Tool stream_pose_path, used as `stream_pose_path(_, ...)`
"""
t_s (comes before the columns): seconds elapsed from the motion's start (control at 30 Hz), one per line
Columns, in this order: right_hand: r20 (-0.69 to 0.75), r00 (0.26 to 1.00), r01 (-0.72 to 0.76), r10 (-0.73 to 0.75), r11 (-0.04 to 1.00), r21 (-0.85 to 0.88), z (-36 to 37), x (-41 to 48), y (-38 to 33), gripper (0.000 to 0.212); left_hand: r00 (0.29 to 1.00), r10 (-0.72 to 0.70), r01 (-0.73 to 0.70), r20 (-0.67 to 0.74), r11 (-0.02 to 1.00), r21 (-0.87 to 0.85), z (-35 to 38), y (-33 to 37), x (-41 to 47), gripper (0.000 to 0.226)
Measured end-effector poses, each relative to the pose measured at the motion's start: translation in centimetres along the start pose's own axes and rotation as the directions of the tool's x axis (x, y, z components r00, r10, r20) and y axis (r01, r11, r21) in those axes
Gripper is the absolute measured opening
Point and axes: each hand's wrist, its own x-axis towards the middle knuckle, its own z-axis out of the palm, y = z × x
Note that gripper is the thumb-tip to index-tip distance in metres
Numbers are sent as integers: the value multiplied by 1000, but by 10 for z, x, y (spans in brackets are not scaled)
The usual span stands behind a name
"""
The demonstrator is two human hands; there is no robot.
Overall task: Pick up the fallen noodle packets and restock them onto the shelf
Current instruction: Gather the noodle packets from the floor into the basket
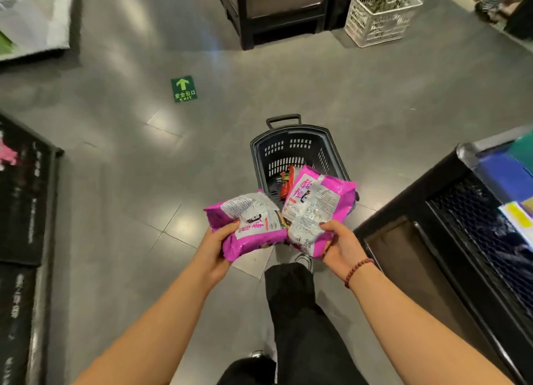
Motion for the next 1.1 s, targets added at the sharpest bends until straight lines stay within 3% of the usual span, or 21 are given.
stream_pose_path(0.1, -30, 1000, -9, 7, 999, -43, 16, 54, -41, 34, 1000, 14, -14, -26, 1000, 2, 35, 25, 53, 60)
stream_pose_path(0.33, -106, 994, -29, 17, 993, -116, 29, 153, -136, 19, 996, 40, -40, -84, 999, -1, 108, 60, 164, 44)
stream_pose_path(0.5, -177, 983, -75, 52, 989, -125, 25, 211, -169, 29, 986, -24, 12, -162, 997, -74, 130, 71, 228, 36)
stream_pose_path(0.57, -221, 974, -71, 39, 988, -138, 22, 234, -174, 36, 978, -45, 29, -204, 996, -79, 131, 73, 260, 37)
stream_pose_path(0.7, -321, 947, -67, 16, 987, -147, 9, 292, -170, 14, 965, -87, 63, -246, 993, -101, 129, 66, 332, 31)
stream_pose_path(0.8, -415, 909, -109, 44, 985, -134, -2, 345, -159, 8, 950, -106, 85, -293, 993, -82, 120, 57, 386, 41)
stream_pose_path(1.1, -526, 843, -204, 110, 971, -125, -15, 503, -104, 10, 952, -161, 197, -260, 973, 120, 81, 42, 493, 41)
